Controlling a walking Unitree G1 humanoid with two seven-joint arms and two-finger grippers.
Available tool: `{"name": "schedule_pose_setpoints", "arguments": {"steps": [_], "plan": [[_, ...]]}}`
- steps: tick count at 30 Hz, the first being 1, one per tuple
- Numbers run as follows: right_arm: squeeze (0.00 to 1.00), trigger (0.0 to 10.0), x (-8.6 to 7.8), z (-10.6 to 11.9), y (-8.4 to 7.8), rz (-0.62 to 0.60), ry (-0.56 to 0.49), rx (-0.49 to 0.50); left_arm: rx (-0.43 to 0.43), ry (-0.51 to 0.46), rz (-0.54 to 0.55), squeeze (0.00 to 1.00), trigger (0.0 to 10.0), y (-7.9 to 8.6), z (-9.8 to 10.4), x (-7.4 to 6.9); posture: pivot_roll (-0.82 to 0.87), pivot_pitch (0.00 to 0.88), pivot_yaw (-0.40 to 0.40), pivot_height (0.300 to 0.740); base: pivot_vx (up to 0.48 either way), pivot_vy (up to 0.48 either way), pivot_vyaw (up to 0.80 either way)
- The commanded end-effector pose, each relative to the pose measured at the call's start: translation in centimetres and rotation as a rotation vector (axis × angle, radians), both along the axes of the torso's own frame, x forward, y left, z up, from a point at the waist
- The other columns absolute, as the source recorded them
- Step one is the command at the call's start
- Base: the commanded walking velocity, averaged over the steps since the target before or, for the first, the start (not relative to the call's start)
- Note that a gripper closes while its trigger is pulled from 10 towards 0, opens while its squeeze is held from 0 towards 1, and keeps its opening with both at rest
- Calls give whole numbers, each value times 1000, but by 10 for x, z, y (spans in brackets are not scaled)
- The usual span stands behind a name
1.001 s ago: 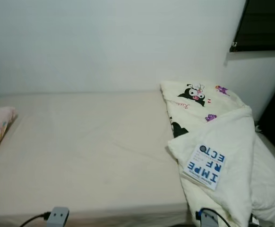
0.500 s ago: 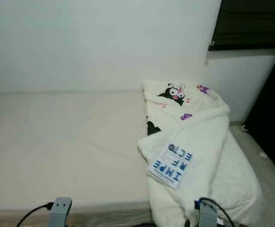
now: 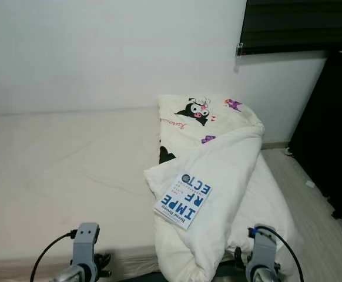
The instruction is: Clean up the room
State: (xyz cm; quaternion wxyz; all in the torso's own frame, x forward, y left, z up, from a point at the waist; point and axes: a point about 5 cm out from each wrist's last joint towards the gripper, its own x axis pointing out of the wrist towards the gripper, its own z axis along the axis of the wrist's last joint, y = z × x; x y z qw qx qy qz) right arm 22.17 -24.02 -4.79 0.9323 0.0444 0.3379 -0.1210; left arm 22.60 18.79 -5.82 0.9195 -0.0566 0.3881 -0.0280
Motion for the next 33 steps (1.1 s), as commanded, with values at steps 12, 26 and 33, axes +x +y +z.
{"name": "schedule_pose_setpoints", "arguments": {"steps": [12, 26, 33], "plan": [[0, 10000, 3, 1, 7, 23, -34, 25, -136, -55, 70, 0, 10000, -7, 6, 10, -23, 0, 14, 740, 0, -320, 0], [0, 10000, 7, 4, 8, 29, -51, 24, -180, -160, -13, 0, 10000, -22, 25, 34, -24, 0, 16, 740, 0, -69, 0], [0, 10000, 5, 2, 9, 38, -46, 28, -203, -168, 2, 0, 10000, -29, 25, 36, -26, 3, 18, 740, 0, -426, 0]]}}
